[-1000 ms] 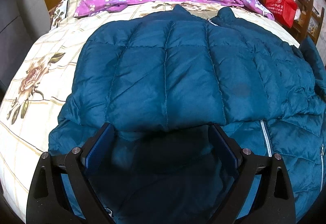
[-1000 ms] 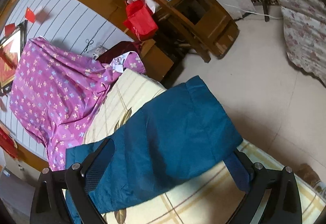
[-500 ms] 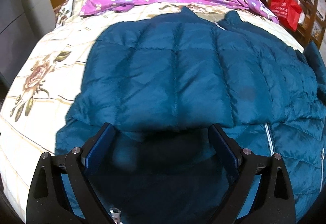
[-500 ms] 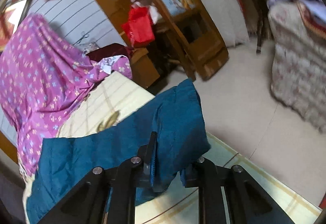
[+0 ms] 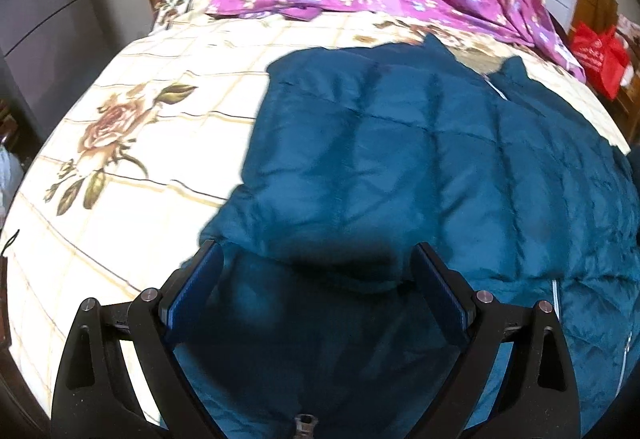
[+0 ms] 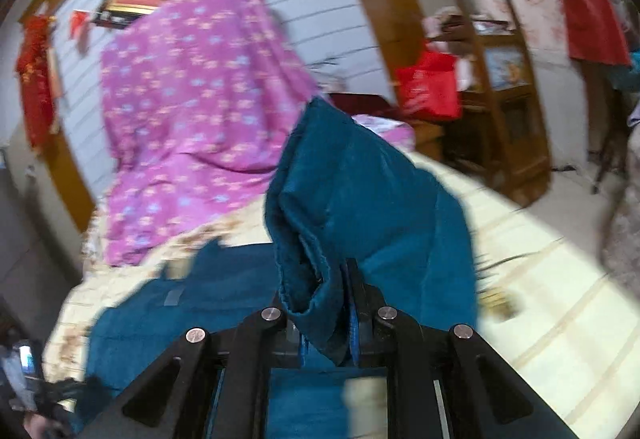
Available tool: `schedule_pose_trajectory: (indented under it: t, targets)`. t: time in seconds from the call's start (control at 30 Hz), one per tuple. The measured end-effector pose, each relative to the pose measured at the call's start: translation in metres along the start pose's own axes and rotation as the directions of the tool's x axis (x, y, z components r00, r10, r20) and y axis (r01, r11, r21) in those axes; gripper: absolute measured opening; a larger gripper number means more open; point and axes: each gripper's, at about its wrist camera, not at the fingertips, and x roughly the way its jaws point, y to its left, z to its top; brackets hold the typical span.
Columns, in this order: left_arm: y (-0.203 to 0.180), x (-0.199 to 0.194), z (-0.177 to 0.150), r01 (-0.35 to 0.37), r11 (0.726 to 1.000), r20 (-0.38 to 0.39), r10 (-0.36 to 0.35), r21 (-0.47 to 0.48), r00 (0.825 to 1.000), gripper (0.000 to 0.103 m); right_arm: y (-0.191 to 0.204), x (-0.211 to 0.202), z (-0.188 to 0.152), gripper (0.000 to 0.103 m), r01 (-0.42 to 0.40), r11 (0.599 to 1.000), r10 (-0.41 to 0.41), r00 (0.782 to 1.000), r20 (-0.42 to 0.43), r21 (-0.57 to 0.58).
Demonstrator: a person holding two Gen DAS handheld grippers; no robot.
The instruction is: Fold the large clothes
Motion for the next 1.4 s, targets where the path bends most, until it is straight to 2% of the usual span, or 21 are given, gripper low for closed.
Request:
schedule_pose_trajectory:
  t: [0.1, 0.23, 0.33, 0.47, 0.53, 0.63, 0.83, 0.87, 0.93, 1.0, 1.07, 1.13, 1.17, 1.23, 1.27, 1.37, 1.4]
  targets:
    - [0.006, 0.000, 0.001, 0.001, 1.000, -0.006, -0.001, -0.012, 1.000, 0.095, 0.053, 0.016, -0.029, 0.014, -0.123, 0.992, 0.123, 0.992, -0.011, 0.019]
    - [0.011, 0.001, 0.004, 0.005, 1.000, -0.010, -0.005, -0.027, 1.000, 0.095, 0.111, 0.048, -0.076, 0.014, -0.215, 0.976, 0.211, 0.974, -0.082, -0.043]
    - [0.013, 0.004, 0.006, 0.011, 0.999, -0.018, -0.012, -0.036, 1.000, 0.095, 0.126, 0.074, -0.097, 0.014, -0.236, 0.971, 0.227, 0.963, -0.148, -0.046]
    - [0.013, 0.006, 0.006, 0.015, 0.999, -0.024, -0.016, -0.039, 1.000, 0.095, 0.136, 0.109, -0.116, 0.014, -0.264, 0.963, 0.270, 0.938, -0.217, 0.053]
    - [0.016, 0.004, 0.006, 0.015, 0.999, -0.018, -0.016, -0.052, 1.000, 0.095, 0.153, 0.122, -0.121, 0.014, -0.275, 0.961, 0.275, 0.930, -0.245, 0.032]
    - [0.019, 0.004, 0.005, 0.025, 0.997, -0.017, -0.027, -0.074, 0.999, 0.095, 0.184, 0.129, -0.129, 0.014, -0.353, 0.936, 0.341, 0.896, -0.285, 0.012]
    - [0.022, 0.007, 0.004, 0.005, 0.997, -0.021, -0.007, -0.078, 1.000, 0.095, 0.264, 0.133, -0.152, 0.014, -0.528, 0.848, 0.481, 0.801, -0.356, -0.043]
    - [0.023, 0.008, 0.003, 0.003, 0.997, -0.024, -0.005, -0.079, 1.000, 0.095, 0.273, 0.133, -0.156, 0.014, -0.538, 0.841, 0.485, 0.796, -0.363, -0.056]
    - [0.024, 0.010, 0.003, 0.002, 0.997, -0.029, -0.004, -0.082, 1.000, 0.095, 0.284, 0.135, -0.160, 0.015, -0.525, 0.846, 0.458, 0.805, -0.377, -0.092]
    - [0.025, 0.012, 0.004, 0.006, 0.996, -0.037, -0.009, -0.085, 0.999, 0.095, 0.284, 0.138, -0.160, 0.030, -0.497, 0.864, 0.436, 0.820, -0.370, -0.084]
    - [0.026, 0.013, 0.004, 0.012, 0.996, -0.042, -0.016, -0.093, 0.999, 0.095, 0.276, 0.139, -0.158, 0.079, -0.471, 0.881, 0.426, 0.834, -0.351, -0.051]
    - [0.026, 0.013, 0.004, 0.017, 0.995, -0.044, -0.021, -0.095, 0.999, 0.095, 0.270, 0.138, -0.155, 0.091, -0.465, 0.885, 0.433, 0.840, -0.328, -0.022]
    - [0.027, 0.012, 0.004, 0.017, 0.995, -0.041, -0.021, -0.096, 0.999, 0.095, 0.264, 0.136, -0.152, 0.091, -0.459, 0.888, 0.427, 0.840, -0.334, -0.017]
    - [0.027, 0.010, 0.005, 0.020, 0.995, -0.034, -0.023, -0.098, 0.999, 0.095, 0.262, 0.133, -0.147, 0.091, -0.474, 0.881, 0.440, 0.823, -0.361, -0.007]
    - [0.028, 0.008, 0.005, 0.028, 0.994, -0.026, -0.031, -0.103, 0.999, 0.095, 0.259, 0.129, -0.144, 0.091, -0.470, 0.883, 0.436, 0.824, -0.362, -0.008]
    - [0.029, -0.004, 0.006, 0.091, 0.989, 0.021, -0.089, -0.117, 0.996, 0.095, 0.247, 0.116, -0.136, 0.091, -0.418, 0.908, 0.382, 0.850, -0.364, -0.022]
    - [0.028, -0.008, 0.007, 0.115, 0.986, 0.036, -0.111, -0.118, 0.993, 0.095, 0.242, 0.111, -0.134, 0.091, -0.378, 0.925, 0.335, 0.865, -0.374, -0.047]
